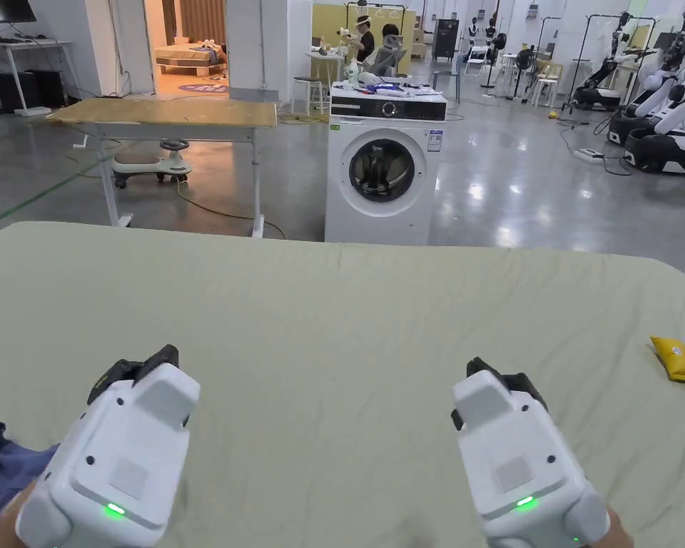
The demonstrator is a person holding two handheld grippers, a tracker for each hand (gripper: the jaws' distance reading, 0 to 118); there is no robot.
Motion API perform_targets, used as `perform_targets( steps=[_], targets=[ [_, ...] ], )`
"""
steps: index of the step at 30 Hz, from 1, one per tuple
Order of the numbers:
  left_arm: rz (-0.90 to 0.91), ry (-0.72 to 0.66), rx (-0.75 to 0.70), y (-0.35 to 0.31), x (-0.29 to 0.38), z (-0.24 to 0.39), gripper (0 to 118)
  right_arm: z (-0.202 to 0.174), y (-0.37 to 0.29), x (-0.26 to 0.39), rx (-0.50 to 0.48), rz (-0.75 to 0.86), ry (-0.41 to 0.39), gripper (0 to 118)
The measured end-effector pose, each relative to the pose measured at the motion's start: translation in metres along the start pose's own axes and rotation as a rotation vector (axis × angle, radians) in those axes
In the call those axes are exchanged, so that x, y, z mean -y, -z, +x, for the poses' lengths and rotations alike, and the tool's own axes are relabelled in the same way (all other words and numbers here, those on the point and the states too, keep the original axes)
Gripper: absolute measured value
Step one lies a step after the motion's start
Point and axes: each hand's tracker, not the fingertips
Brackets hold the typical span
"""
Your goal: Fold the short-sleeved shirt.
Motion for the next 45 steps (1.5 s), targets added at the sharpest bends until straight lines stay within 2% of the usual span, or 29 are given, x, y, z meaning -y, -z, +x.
perform_targets(
  steps=[1,3,4,6,8,11,15,18,21,25,27,34,37,41,42,45],
  targets=[
    [-0.004,-0.176,0.016,0.003,-0.001,-0.012,0,0.006,0.000,0.001,-0.004,-0.019,0.170,2],
    [-0.008,-0.456,0.020,-0.001,-0.001,-0.023,0,0.017,-0.004,0.006,0.018,-0.046,0.449,2],
    [0.013,-0.597,0.052,-0.003,0.001,-0.029,0,0.019,-0.005,0.009,0.030,-0.046,0.553,1],
    [0.032,-0.793,0.053,0.012,0.026,-0.037,0,0.019,-0.009,0.013,0.054,-0.037,0.638,1],
    [0.053,-0.888,0.041,0.012,0.028,-0.042,0,0.018,-0.013,0.013,0.049,-0.012,0.664,1],
    [0.069,-0.938,0.038,0.015,0.030,-0.044,0,0.015,-0.019,0.009,0.047,0.008,0.667,1],
    [0.057,-0.866,0.040,0.016,0.027,-0.045,0,0.016,-0.021,0.002,0.038,0.015,0.643,1],
    [-0.026,-0.759,0.033,0.013,0.025,-0.047,0,0.014,-0.022,-0.002,0.033,0.014,0.562,1],
    [-0.106,-0.701,-0.010,0.007,0.034,-0.051,0,0.009,-0.023,-0.004,0.023,0.008,0.525,1],
    [-0.232,-0.740,0.041,0.002,0.062,-0.077,0,0.002,-0.021,-0.005,-0.010,-0.009,0.520,1],
    [-0.329,-0.709,0.046,0.001,0.076,-0.091,0,-0.003,-0.020,-0.003,-0.022,-0.020,0.517,1],
    [-0.592,-0.711,0.018,-0.004,0.143,-0.147,0,-0.029,-0.017,0.004,-0.074,-0.066,0.500,1],
    [-0.716,-0.703,0.052,0.005,0.173,-0.166,16,-0.037,-0.017,0.008,-0.089,-0.081,0.493,1],
    [-0.864,-0.733,0.131,0.020,0.211,-0.174,73,-0.046,-0.016,0.011,-0.103,-0.098,0.476,1],
    [-0.893,-0.738,0.151,0.023,0.221,-0.172,79,-0.048,-0.016,0.012,-0.103,-0.102,0.473,1],
    [-0.959,-0.705,0.196,0.030,0.239,-0.162,81,-0.051,-0.015,0.014,-0.108,-0.116,0.471,1]
  ],
)
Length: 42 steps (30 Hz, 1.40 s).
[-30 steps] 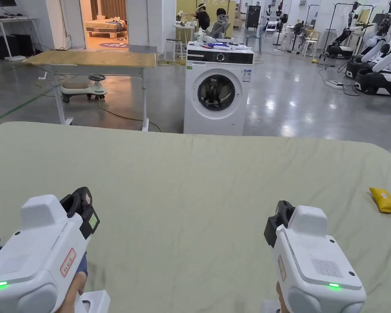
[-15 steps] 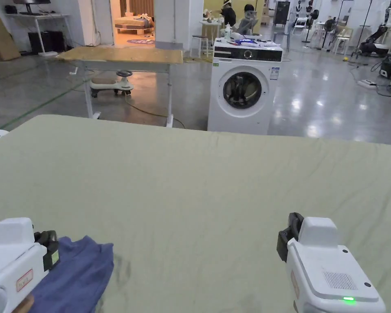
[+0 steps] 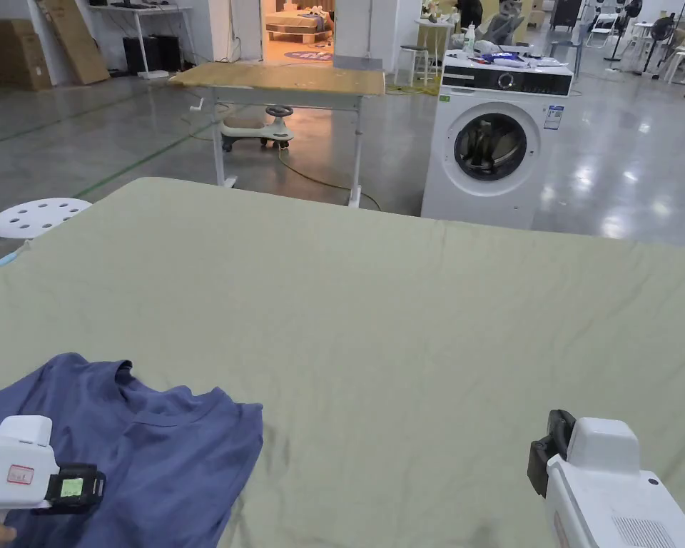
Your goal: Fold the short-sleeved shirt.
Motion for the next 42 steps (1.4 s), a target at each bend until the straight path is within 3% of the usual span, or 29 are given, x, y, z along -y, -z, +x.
perform_targets(
  steps=[4,5,7,11,21,29,42],
  targets=[
    [0.013,0.060,-0.060,0.011,0.009,0.011,73,-0.002,0.001,0.004,-0.002,-0.019,-0.013,1],
    [0.011,0.090,-0.079,0.009,0.010,0.017,57,-0.002,0.001,0.004,-0.004,-0.021,-0.016,1],
    [0.038,0.158,-0.047,0.003,0.013,0.029,51,-0.002,0.001,0.007,-0.001,-0.024,-0.021,1],
    [0.043,0.175,-0.081,0.005,0.017,0.036,0,-0.002,0.001,0.009,-0.002,-0.035,-0.012,1],
    [0.347,0.075,-0.046,-0.047,0.010,0.020,0,-0.004,-0.002,0.004,-0.005,-0.022,-0.009,1],
    [0.571,0.102,0.025,-0.122,-0.024,0.041,0,-0.002,-0.007,-0.001,-0.007,0.000,0.009,1],
    [0.834,0.276,0.282,-0.216,-0.076,0.166,0,0.025,-0.029,-0.016,0.028,0.060,0.048,1]
  ],
)
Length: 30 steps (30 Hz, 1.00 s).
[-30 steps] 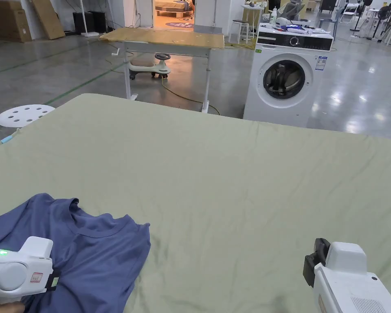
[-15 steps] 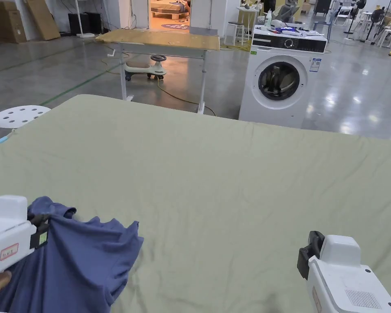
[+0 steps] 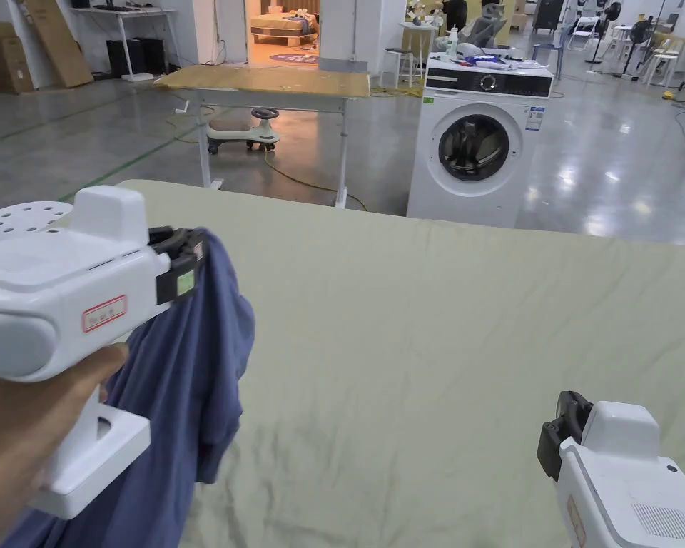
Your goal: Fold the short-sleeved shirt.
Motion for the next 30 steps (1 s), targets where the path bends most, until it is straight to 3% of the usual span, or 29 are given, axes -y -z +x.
perform_targets(
  steps=[8,16,26,28,30],
  targets=[
    [0.026,-0.018,0.221,0.049,-0.026,0.096,0,0.034,-0.018,-0.005,0.067,0.031,0.030,1],
    [-0.035,-0.057,0.492,0.100,0.000,0.194,0,0.073,-0.034,0.006,0.148,0.007,0.045,1],
    [-0.295,-0.011,0.556,0.132,0.096,0.254,1,0.098,-0.040,0.024,0.204,-0.050,0.048,1],
    [-0.306,0.002,0.543,0.133,0.110,0.255,11,0.098,-0.038,0.029,0.204,-0.070,0.047,1],
    [-0.307,-0.001,0.515,0.130,0.117,0.253,38,0.096,-0.037,0.032,0.200,-0.088,0.052,1]
  ],
)
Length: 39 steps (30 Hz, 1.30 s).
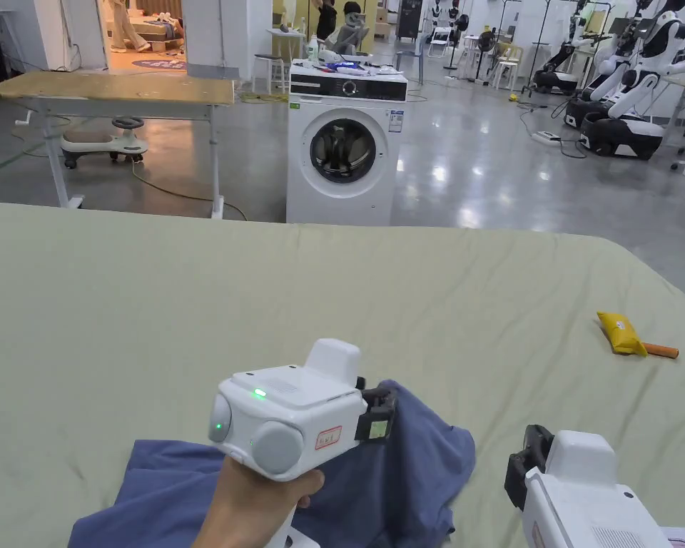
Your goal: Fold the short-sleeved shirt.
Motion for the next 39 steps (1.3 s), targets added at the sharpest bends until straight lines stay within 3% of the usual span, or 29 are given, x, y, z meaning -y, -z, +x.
perform_targets(
  steps=[2,3,8,10,14,17,27,37,39],
  targets=[
    [0.016,-0.023,-0.006,-0.007,0.002,-0.007,65,-0.002,0.002,0.002,-0.007,-0.015,-0.001,1],
    [0.034,-0.036,-0.019,-0.014,0.001,-0.010,70,-0.004,0.003,0.002,-0.011,-0.020,-0.002,1],
    [0.173,-0.032,-0.155,-0.059,-0.001,-0.027,70,-0.017,0.004,-0.006,-0.037,-0.005,0.002,1],
    [0.236,-0.030,-0.244,-0.079,0.001,-0.034,64,-0.024,0.004,-0.013,-0.053,0.013,0.008,1],
    [0.293,-0.028,-0.364,-0.114,0.009,-0.050,10,-0.039,0.004,-0.024,-0.081,0.049,0.011,1],
    [0.306,-0.025,-0.454,-0.134,0.021,-0.061,0,-0.049,0.002,-0.031,-0.101,0.079,0.012,1],
    [0.199,-0.178,-0.608,-0.169,0.064,-0.109,0,-0.073,0.001,-0.046,-0.142,0.136,-0.014,1],
    [-0.119,-0.400,-0.496,-0.104,0.075,-0.216,0,-0.069,0.014,-0.035,-0.147,0.080,-0.030,1],
    [-0.187,-0.405,-0.478,-0.081,0.074,-0.229,9,-0.067,0.018,-0.032,-0.140,0.067,-0.029,1]
  ],
)
